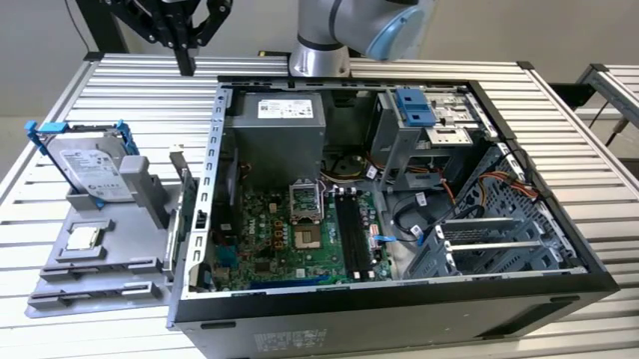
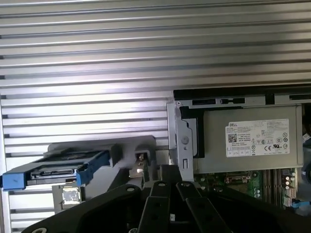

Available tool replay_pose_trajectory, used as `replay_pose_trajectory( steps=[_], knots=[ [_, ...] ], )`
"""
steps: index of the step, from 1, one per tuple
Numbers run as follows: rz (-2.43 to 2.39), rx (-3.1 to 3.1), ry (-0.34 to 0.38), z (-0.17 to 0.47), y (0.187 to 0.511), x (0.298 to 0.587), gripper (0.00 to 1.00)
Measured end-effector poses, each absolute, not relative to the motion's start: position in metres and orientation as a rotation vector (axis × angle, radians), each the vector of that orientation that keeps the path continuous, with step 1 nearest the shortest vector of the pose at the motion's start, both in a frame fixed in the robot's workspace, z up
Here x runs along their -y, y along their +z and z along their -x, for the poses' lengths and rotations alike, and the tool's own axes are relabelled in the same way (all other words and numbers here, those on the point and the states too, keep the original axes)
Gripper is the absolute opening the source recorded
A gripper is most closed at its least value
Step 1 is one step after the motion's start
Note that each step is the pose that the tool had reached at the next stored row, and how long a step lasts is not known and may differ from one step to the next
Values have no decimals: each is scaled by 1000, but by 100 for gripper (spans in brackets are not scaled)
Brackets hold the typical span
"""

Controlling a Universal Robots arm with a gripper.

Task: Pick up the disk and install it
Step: 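Reach for the disk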

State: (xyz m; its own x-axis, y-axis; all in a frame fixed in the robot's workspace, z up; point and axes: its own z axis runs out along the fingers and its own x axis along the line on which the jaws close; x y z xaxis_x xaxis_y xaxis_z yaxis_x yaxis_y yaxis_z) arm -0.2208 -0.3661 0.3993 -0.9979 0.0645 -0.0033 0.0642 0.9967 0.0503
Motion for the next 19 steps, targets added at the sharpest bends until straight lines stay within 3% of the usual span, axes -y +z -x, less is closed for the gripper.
replay_pose_trajectory(
  steps=[19],
  knots=[
    [-88, -3135, 79, 296, 399, 366, 0]
  ],
)
